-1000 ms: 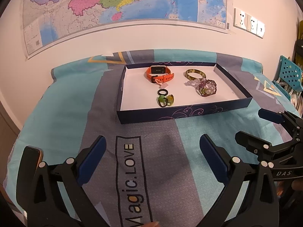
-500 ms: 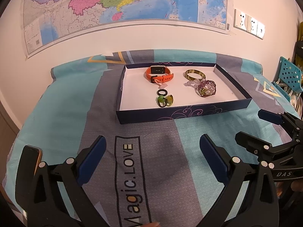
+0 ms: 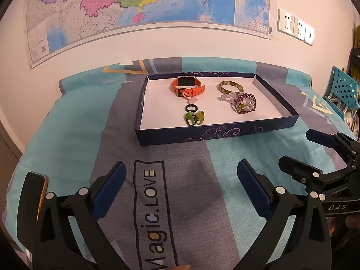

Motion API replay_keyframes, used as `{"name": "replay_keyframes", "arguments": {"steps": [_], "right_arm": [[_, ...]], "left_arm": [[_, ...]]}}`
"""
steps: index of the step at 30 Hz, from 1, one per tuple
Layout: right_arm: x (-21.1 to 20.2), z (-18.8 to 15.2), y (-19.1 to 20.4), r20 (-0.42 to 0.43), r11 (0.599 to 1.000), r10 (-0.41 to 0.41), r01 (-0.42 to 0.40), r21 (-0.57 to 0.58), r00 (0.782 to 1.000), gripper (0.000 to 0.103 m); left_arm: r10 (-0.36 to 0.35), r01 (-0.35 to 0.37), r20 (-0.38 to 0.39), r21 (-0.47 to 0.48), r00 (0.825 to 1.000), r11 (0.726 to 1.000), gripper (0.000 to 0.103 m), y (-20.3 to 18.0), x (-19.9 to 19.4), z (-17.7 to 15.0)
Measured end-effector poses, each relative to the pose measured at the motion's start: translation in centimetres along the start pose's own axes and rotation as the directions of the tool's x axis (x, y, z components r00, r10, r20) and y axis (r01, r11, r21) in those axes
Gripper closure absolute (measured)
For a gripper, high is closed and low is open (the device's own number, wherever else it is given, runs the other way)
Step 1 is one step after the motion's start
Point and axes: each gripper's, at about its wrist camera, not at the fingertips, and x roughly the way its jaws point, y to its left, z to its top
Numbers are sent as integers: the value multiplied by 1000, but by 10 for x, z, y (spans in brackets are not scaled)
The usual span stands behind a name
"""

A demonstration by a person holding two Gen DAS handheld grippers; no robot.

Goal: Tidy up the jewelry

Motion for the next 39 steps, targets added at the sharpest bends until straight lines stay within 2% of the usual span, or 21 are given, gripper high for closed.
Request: {"name": "replay_keyframes", "arguments": {"steps": [39], "right_arm": [[3,0,-2,-6,1000,2,-2,8,1000,7]], "left_arm": [[-4,4,-9,-1,1000,1000,6,-2,3,-4]]}}
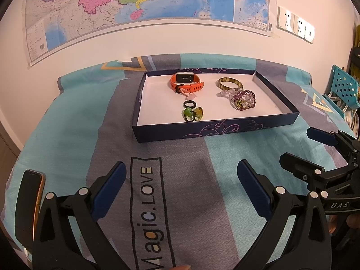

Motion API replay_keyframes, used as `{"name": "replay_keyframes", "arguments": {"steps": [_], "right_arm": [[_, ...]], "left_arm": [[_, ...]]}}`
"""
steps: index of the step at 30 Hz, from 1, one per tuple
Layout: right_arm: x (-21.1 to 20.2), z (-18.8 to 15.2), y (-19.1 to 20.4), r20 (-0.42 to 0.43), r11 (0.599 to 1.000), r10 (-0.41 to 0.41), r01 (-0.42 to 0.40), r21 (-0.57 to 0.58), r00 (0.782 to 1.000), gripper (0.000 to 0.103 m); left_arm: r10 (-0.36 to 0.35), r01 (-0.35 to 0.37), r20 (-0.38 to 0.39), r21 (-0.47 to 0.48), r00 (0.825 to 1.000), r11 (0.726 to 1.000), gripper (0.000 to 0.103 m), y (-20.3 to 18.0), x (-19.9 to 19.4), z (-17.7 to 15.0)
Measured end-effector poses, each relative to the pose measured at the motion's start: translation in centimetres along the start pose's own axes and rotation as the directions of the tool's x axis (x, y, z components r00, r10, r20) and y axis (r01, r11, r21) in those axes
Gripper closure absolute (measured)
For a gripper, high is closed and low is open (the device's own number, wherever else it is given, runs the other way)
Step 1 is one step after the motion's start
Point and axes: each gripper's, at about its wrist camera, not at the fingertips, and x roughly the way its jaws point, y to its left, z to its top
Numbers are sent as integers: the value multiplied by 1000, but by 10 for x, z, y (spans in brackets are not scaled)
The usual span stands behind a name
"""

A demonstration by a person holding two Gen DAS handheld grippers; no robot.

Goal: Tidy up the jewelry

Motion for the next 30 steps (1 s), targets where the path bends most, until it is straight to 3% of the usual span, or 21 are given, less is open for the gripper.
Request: {"name": "replay_keyframes", "arguments": {"steps": [30], "right_arm": [[2,0,0,-5,1000,0,0,-3,1000,7]], "left_arm": [[-3,3,-9,2,1000,1000,6,-2,2,-1]]}}
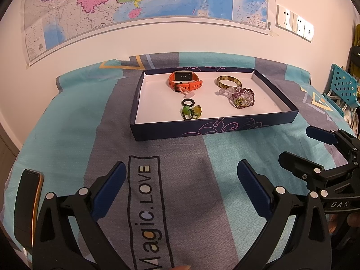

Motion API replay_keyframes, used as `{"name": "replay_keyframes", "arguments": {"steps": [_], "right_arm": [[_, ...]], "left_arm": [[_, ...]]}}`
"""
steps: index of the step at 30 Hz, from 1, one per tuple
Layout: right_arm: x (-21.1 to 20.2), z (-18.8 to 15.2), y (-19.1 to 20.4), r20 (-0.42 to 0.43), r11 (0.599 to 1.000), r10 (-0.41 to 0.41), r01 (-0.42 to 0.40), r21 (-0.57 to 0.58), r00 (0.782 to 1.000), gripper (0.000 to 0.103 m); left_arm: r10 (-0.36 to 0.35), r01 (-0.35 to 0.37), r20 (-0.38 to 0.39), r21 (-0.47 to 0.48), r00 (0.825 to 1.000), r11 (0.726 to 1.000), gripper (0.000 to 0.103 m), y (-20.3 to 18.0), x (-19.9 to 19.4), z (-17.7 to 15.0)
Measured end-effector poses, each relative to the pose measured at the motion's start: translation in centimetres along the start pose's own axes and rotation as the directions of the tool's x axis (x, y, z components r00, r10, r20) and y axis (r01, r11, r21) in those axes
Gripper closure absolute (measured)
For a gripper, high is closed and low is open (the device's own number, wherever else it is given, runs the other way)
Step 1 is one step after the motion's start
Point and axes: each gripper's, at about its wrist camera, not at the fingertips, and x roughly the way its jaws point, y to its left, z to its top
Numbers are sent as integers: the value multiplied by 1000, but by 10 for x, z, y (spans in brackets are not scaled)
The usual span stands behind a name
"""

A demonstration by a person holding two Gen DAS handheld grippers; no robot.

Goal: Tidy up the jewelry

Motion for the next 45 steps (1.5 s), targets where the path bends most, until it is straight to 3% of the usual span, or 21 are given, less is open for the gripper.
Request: {"name": "replay_keyframes", "arguments": {"steps": [45], "right_arm": [[1,2,-5,-2,1000,-4,4,1,1000,7]], "left_arm": [[-1,1,-1,7,1000,1000,6,-3,2,0]]}}
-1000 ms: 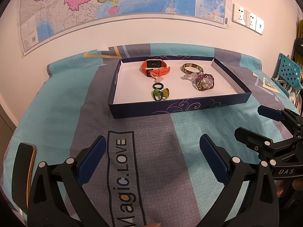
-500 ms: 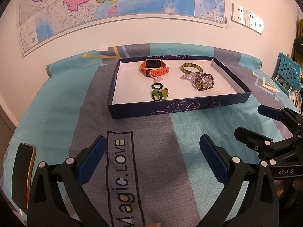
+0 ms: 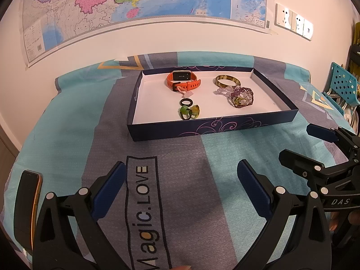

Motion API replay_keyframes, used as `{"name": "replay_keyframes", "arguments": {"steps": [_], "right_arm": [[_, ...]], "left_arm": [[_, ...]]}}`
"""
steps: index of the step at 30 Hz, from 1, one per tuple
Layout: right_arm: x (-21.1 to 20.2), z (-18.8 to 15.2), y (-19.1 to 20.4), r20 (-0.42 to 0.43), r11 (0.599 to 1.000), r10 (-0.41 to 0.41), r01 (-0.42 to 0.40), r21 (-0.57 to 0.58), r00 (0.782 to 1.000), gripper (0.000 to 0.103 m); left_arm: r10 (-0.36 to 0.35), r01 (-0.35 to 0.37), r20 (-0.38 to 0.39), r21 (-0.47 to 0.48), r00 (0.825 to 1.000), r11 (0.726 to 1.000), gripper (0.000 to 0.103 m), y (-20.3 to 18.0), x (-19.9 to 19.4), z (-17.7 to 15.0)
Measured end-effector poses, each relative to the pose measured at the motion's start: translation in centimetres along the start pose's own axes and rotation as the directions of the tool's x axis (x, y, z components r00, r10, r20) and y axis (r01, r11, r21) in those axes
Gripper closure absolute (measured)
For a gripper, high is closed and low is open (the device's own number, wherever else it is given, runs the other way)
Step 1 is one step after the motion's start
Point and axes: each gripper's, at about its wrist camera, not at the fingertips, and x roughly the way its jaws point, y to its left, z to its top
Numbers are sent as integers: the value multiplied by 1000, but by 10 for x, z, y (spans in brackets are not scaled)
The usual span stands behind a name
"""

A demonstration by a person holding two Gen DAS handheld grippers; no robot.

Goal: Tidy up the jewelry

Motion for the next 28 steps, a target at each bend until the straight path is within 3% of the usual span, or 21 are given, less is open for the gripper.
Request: {"name": "replay_keyframes", "arguments": {"steps": [22,28], "right_arm": [[0,-1,1,-5,1000,1,-1,-6,1000,7],[1,-1,-19,-54,999,-10,8,-38,998,7]], "left_arm": [[-10,9,13,17,1000,1000,6,-2,-1,0],[-11,11,-14,-19,1000,1000,6,12,5,1]]}}
